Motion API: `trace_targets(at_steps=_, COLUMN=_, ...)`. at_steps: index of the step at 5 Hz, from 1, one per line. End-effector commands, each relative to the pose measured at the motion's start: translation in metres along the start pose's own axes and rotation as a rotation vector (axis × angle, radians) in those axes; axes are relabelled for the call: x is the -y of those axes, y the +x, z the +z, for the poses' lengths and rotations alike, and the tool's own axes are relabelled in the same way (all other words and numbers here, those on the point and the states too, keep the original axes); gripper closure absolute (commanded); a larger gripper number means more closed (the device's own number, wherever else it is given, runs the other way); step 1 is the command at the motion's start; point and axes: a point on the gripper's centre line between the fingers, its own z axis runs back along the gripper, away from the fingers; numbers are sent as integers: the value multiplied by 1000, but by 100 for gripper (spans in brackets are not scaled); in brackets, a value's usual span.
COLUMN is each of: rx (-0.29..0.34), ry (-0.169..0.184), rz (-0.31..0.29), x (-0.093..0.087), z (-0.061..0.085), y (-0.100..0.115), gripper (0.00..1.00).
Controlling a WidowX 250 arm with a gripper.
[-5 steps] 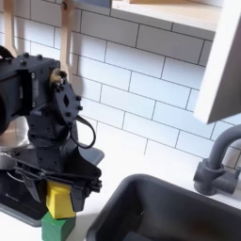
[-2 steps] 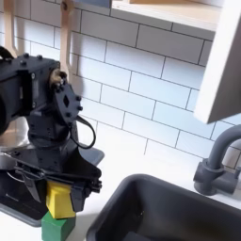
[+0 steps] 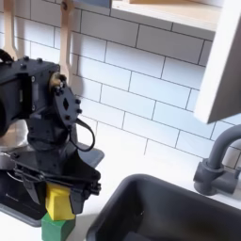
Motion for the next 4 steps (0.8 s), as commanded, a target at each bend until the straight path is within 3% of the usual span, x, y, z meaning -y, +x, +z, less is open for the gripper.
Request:
trace_targets(at_steps=1, rx=5, ry=2, rz=1, x=0, z=0, y=-1, gripper=100)
trace_targets(at_steps=2, rx=9, ry=7, rz=4, x=0, z=2, y=0, gripper=0)
trace_targets(at_steps=4, rx=-12, ry=16, rz=7, x=-3, z=1, y=-3, gripper=0)
